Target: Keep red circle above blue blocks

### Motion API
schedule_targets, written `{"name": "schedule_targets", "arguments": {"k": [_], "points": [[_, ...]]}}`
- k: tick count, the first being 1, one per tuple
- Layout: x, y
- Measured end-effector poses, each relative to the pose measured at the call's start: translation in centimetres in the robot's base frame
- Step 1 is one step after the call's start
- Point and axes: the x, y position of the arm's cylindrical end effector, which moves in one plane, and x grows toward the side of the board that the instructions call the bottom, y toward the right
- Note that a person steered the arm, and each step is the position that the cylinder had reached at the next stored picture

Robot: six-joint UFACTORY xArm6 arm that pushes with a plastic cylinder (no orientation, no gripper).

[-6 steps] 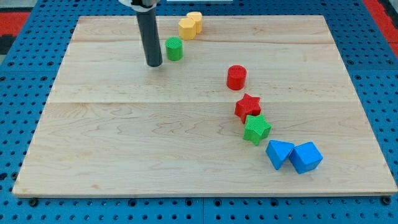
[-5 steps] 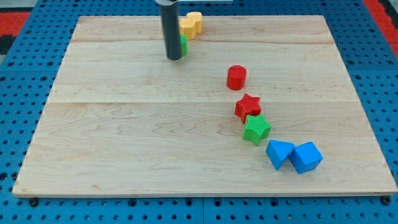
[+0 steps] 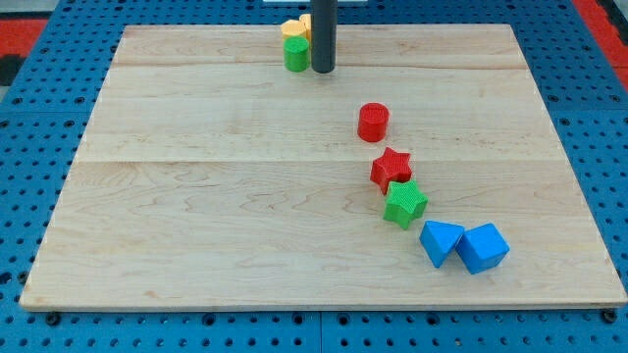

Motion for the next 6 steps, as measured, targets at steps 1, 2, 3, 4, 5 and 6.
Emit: {"name": "schedule_targets", "arguments": {"k": [1,2,3,4,5,6], "points": [[-0.4,2.4],[-0.3,4.0],[0.9,3.5],[2.7,3.5],[6.8,3.5],[10.2,3.5]]}}
